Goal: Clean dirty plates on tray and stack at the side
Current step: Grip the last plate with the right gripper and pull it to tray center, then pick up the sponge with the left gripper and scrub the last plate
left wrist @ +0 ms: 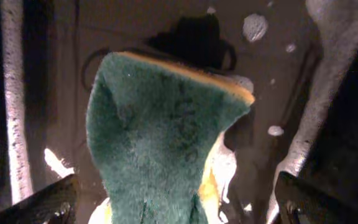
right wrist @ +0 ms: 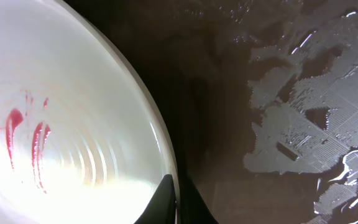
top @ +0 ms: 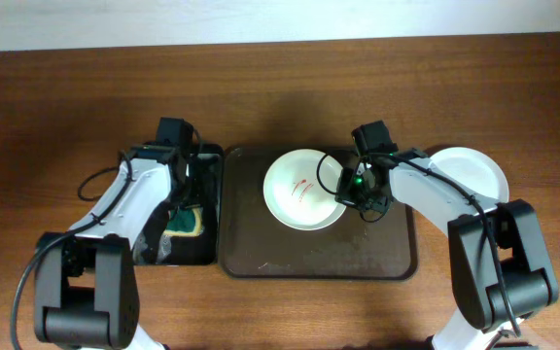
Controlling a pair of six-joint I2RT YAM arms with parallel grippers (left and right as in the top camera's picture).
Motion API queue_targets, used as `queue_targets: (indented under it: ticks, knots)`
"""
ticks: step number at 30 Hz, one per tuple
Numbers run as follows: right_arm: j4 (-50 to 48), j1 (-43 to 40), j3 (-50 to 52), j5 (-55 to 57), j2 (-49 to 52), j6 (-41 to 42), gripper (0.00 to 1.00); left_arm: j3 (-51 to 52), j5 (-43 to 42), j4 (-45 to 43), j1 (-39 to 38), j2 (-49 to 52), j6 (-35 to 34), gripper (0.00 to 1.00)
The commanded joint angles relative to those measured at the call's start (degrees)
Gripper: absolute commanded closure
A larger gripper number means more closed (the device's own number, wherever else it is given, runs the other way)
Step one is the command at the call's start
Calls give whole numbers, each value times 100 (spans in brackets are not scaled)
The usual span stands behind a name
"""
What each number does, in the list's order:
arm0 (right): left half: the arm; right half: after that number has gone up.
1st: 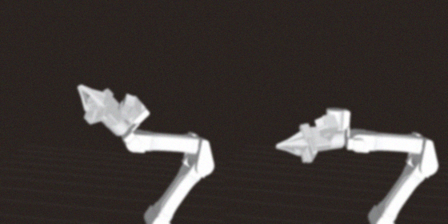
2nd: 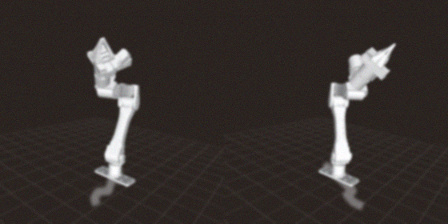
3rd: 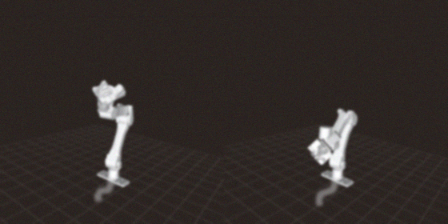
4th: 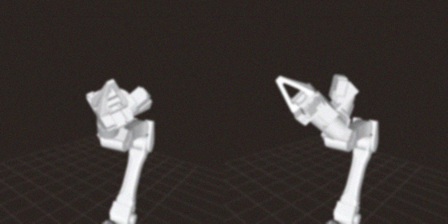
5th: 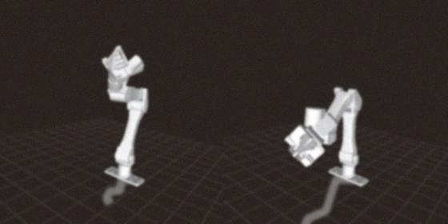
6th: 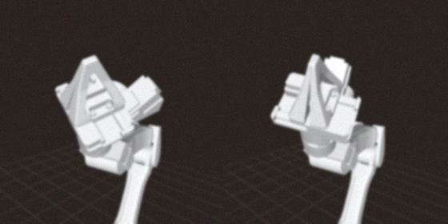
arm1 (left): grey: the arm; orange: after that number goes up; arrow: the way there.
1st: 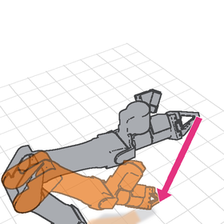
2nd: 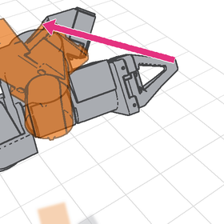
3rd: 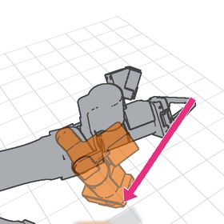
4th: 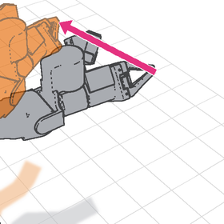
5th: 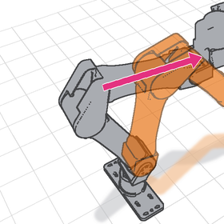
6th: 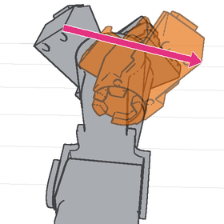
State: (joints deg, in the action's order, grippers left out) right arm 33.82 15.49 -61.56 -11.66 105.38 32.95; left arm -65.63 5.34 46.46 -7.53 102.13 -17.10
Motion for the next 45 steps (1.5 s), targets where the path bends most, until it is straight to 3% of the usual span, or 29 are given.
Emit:
queue_targets:
  ticks: [1,2,5,10,15,19,25,39,42,45]
  knots:
    - [90,31,66,205,76,-122,96,533,4,-319,4,-87,-216,25]
    - [90,31,66,203,76,-120,96,647,2,-372,4,-87,-282,36]
    - [92,31,66,201,76,-122,96,776,-11,-376,4,-90,-282,100]
    - [129,31,66,199,76,-271,96,608,-15,-369,114,-450,-273,100]
    - [181,39,63,140,74,-1165,96,494,13,-903,240,-1349,74,100]
    - [262,407,63,262,74,-1453,96,494,820,-1425,205,-1976,184,100]
    - [186,439,63,505,74,-1451,96,494,1014,-1563,190,-2577,354,100]
    - [173,439,63,507,74,-1453,96,507,1012,-1491,190,-2605,352,100]
    - [173,437,66,507,74,-1453,96,938,905,-1403,190,-2245,348,100]
    - [175,439,66,507,74,-1453,96,1423,205,-1370,197,-1495,199,100]
